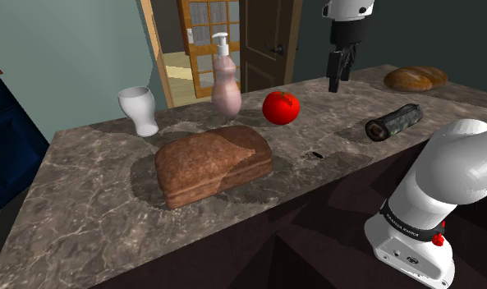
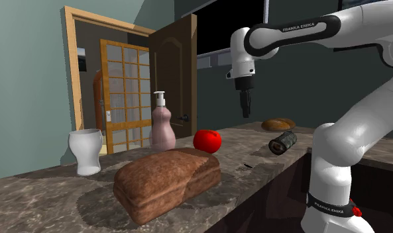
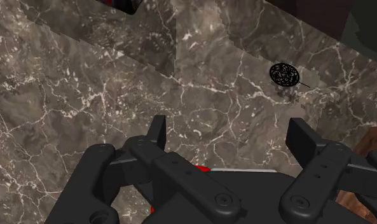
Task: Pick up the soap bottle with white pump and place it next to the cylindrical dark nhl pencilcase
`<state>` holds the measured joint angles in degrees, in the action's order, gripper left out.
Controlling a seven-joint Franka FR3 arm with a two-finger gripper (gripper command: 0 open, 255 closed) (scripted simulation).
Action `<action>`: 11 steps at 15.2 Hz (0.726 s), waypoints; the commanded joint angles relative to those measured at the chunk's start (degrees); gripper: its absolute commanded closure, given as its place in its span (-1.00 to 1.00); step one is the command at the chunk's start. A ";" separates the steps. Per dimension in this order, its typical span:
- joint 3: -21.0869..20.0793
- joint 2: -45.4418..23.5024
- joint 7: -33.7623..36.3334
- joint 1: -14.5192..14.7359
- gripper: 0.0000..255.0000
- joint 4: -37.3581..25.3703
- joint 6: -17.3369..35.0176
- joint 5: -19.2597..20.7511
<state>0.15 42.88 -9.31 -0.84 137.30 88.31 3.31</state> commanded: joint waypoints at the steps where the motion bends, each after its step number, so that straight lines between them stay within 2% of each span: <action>1: 0.00 0.00 0.00 0.00 -1.00 0.00 0.00 0.00; 6: -4.14 -5.03 8.31 0.07 -1.00 -0.67 9.79 -3.06; 11: -8.23 -11.42 16.45 -0.47 -1.00 -3.30 19.08 -4.26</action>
<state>-7.30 33.12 5.43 -1.11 134.75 105.22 -0.84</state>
